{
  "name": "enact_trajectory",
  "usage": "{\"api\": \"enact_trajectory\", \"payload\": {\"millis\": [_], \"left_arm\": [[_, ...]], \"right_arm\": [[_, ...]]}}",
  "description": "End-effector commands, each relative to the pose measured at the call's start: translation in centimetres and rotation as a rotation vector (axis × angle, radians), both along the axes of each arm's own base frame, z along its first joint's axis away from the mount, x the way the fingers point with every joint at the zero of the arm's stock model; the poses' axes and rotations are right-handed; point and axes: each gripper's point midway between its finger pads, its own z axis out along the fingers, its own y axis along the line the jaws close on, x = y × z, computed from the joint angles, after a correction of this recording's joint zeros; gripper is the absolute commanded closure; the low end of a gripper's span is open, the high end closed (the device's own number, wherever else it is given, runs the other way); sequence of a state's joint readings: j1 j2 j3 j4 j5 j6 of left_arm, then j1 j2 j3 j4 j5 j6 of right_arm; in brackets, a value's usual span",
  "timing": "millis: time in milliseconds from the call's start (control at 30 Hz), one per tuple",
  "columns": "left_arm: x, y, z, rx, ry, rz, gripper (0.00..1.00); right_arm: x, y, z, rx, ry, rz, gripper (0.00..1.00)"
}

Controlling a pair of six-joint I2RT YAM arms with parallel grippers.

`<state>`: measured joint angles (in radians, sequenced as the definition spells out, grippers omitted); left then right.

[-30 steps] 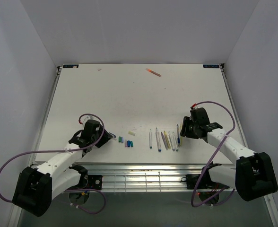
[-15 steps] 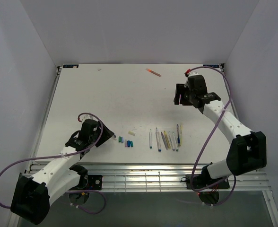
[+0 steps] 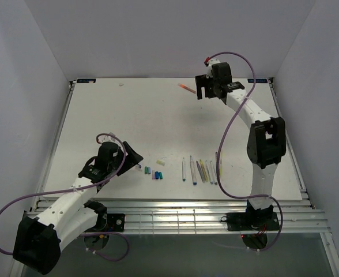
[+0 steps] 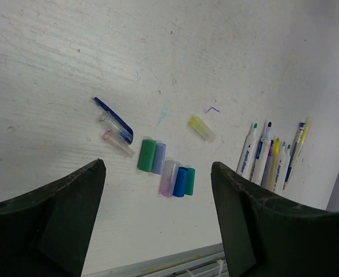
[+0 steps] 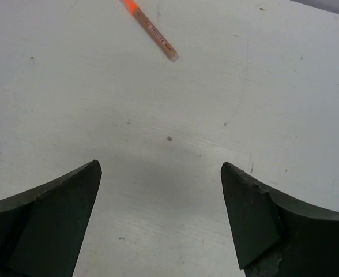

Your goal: Open the pen caps

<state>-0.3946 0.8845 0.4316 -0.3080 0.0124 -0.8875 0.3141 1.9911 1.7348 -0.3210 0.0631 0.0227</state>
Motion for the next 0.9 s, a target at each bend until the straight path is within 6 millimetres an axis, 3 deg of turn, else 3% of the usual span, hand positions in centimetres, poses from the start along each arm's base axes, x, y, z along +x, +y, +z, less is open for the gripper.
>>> {"api": "enact_trajectory", "payload": {"millis": [0, 67, 233, 267, 400, 433, 500, 533, 567, 633, 867], "left_arm": [[1.0, -0.9, 2.2, -0.036, -0.062, -0.037, 0.16], [1.2, -1.2, 2.4, -0.044, -0.075, -0.046, 0.15], [1.8, -1.6, 3.2, -0.057, -0.121, -0.063, 0.14], [1.8, -1.8, 3.1, -0.062, -0.124, -0.072, 0.14], [2.1, -2.4, 3.6, -0.087, -0.145, -0.091, 0.14], [2.1, -2.4, 3.5, -0.088, -0.146, -0.090, 0.14], [2.2, -2.7, 3.6, -0.101, -0.146, -0.100, 0.14], [2.2, -2.8, 3.6, -0.111, -0.148, -0.102, 0.14], [2.3, -2.9, 3.6, -0.115, -0.150, -0.103, 0.14], [2.2, -3.1, 3.5, -0.123, -0.148, -0.110, 0.14], [2.5, -3.4, 4.0, -0.133, -0.167, -0.116, 0.14]], "right_arm": [[3.8, 0.4, -0.1, -0.063, -0.068, 0.051, 0.09], [5.8, 0.7, -1.3, -0.067, -0.074, 0.060, 0.07], [8.8, 2.6, -2.8, -0.074, -0.122, 0.169, 0.00], [9.2, 2.7, -4.0, -0.082, -0.118, 0.182, 0.03], [11.1, 3.1, -4.5, -0.079, -0.178, 0.223, 0.10], [11.1, 3.5, -4.0, -0.063, -0.188, 0.241, 0.10], [11.7, 3.8, -4.8, -0.034, -0.189, 0.266, 0.10], [12.2, 4.1, -3.9, -0.020, -0.213, 0.276, 0.10], [12.5, 4.1, -5.0, -0.019, -0.202, 0.278, 0.10], [12.9, 4.6, -4.7, -0.002, -0.214, 0.300, 0.10], [14.0, 4.8, -7.8, 0.056, -0.201, 0.274, 0.10]]}}
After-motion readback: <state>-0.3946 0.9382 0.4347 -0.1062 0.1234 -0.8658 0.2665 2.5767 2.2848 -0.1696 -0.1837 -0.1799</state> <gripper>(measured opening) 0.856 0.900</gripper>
